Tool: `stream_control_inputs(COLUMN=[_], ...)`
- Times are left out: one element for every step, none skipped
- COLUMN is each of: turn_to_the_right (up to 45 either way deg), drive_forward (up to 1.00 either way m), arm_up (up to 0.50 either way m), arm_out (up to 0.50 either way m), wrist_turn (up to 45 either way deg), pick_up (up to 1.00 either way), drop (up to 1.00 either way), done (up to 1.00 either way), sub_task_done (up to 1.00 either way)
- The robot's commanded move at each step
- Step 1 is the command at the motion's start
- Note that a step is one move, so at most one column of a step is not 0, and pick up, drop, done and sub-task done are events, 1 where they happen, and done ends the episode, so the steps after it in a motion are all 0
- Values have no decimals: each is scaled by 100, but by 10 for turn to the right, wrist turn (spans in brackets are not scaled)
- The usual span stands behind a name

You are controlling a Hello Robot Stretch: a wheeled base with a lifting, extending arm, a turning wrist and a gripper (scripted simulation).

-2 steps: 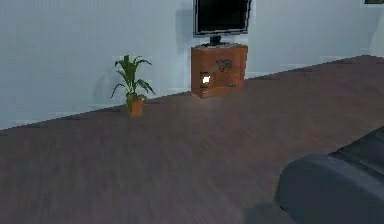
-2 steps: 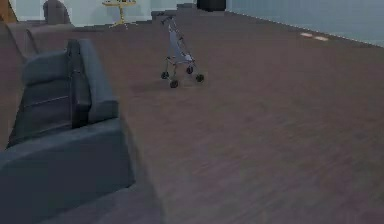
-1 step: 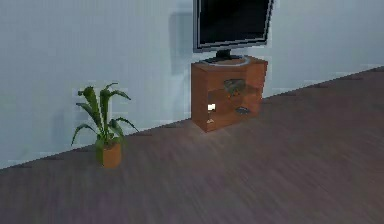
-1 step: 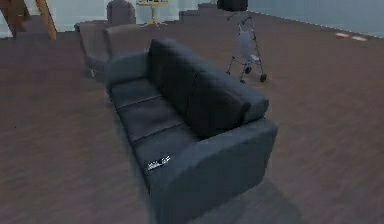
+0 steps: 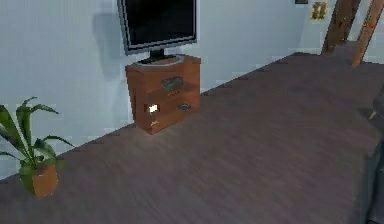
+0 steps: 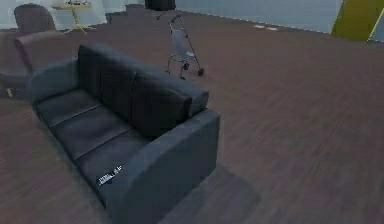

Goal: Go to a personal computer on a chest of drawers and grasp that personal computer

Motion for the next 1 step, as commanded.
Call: stream_control_inputs(turn_to_the_right=[0], drive_forward=[15], arm_up=[0], arm_out=[0], wrist_turn=[0], pick_up=[0], drop=[0], done=[0], sub_task_done=[0])
